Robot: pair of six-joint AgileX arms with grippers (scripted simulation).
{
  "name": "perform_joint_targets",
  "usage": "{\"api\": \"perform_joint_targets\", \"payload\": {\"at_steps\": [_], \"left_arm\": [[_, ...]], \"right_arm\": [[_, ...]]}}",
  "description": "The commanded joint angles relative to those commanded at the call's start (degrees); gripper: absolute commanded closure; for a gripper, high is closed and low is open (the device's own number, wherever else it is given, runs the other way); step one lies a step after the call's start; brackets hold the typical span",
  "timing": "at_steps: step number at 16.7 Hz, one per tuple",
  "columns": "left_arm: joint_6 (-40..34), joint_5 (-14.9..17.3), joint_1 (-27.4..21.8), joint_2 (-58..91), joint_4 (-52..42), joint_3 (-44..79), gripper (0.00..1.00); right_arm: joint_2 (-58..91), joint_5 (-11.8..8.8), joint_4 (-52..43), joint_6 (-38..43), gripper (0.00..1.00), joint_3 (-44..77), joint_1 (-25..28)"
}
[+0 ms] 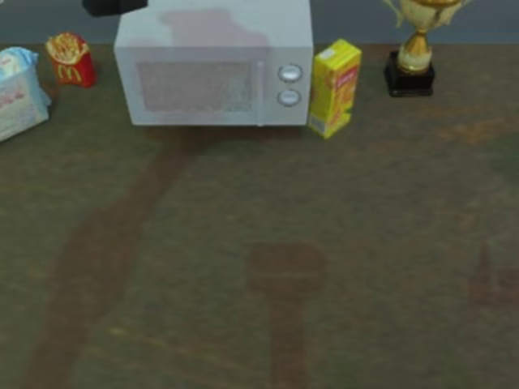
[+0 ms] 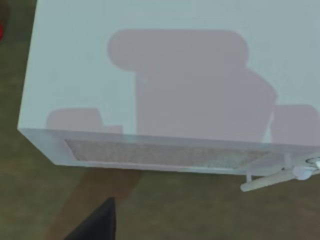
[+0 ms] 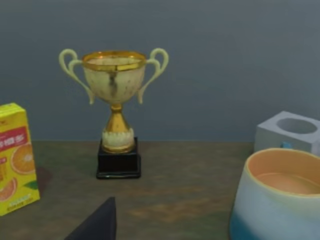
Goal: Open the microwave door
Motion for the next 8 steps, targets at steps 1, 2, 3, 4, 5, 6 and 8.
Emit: {"api": "perform_joint_targets", "payload": {"at_steps": [1, 2, 3, 4, 5, 6, 8], "left_arm": [[-0.96, -0.54, -1.11, 4.08, -2.20, 3.91, 0.00], [-1.83, -1.04, -2.12, 7.82, -4.22, 7.47, 0.00], [-2.60, -1.49, -3.01, 11.19, -6.02, 10.67, 0.00], [-3.26, -1.87, -3.77, 14.09, -7.58, 13.41, 0.00], [-3.81, -2.19, -4.40, 16.46, -8.86, 15.65, 0.00], [-4.24, -2.44, -4.88, 18.25, -9.85, 17.35, 0.00], [-4.68, -2.69, -5.38, 20.08, -10.86, 19.12, 0.00]], "right_arm": [[0.00, 0.00, 0.00, 0.00, 0.00, 0.00, 0.00], [0.00, 0.00, 0.00, 0.00, 0.00, 0.00, 0.00], [0.00, 0.00, 0.00, 0.00, 0.00, 0.00, 0.00], [0.00, 0.00, 0.00, 0.00, 0.00, 0.00, 0.00], [0.00, 0.00, 0.00, 0.00, 0.00, 0.00, 0.00], [0.00, 0.00, 0.00, 0.00, 0.00, 0.00, 0.00], [0.00, 0.00, 0.00, 0.00, 0.00, 0.00, 0.00]]}}
